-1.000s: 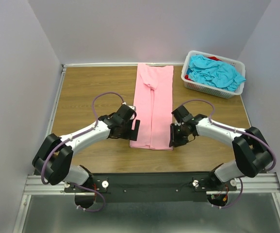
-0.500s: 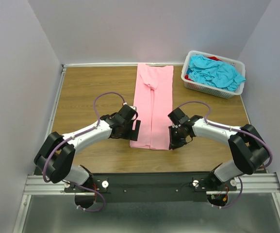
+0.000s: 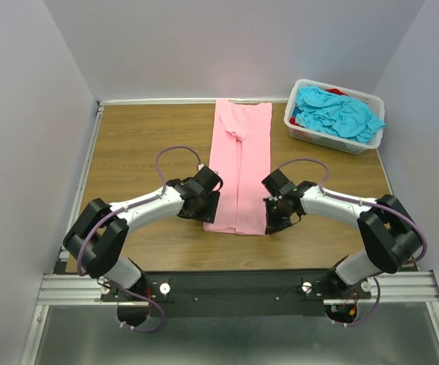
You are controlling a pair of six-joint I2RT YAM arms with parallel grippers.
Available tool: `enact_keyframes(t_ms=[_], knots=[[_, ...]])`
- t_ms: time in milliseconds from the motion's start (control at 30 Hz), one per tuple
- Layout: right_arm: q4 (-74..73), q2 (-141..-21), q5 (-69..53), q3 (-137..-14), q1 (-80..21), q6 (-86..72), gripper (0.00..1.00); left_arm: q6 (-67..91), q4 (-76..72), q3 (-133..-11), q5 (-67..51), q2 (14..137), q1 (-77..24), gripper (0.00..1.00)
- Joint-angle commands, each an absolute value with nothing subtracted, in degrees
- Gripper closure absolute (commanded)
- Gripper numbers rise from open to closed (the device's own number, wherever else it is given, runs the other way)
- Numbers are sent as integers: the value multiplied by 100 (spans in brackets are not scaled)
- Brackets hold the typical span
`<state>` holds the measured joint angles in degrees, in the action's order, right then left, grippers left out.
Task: Fold and stack the t-shirts
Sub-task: Fold the tshirt
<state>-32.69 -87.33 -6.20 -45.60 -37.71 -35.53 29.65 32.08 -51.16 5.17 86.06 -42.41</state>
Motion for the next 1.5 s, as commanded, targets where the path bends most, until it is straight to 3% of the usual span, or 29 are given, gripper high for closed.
enact_keyframes(t_ms=[0, 900, 1000, 1100, 1167, 1200, 1233, 1467], knots=[[-3340, -8903, -229, -4518, -3858, -3472, 90, 3059, 3428, -5229, 703, 8815, -4350, 42], [-3278, -8763, -211, -4430, -3876, -3410, 91, 3287, 3498, -5089, 545, 9185, -4685, 49], [-3287, -8728, -193, -4438, -3876, -3410, 91, 3296, 3489, -5063, 510, 9211, -4685, 64], [-3287, -8675, -167, -4456, -3876, -3401, 91, 3287, 3498, -5062, 510, 9211, -4685, 73], [-3296, -8588, -167, -4473, -3876, -3410, 91, 3287, 3507, -5063, 510, 9185, -4685, 87], [-3305, -8543, -167, -4500, -3876, -3410, 91, 3278, 3516, -5063, 501, 9185, -4685, 87], [-3331, -8534, -184, -4500, -3876, -3401, 91, 3270, 3533, -5028, 492, 9158, -4676, 96], [-3743, -8113, -448, -4421, -3972, -3507, 98, 3410, 3770, -4738, 369, 8632, -4825, 100]])
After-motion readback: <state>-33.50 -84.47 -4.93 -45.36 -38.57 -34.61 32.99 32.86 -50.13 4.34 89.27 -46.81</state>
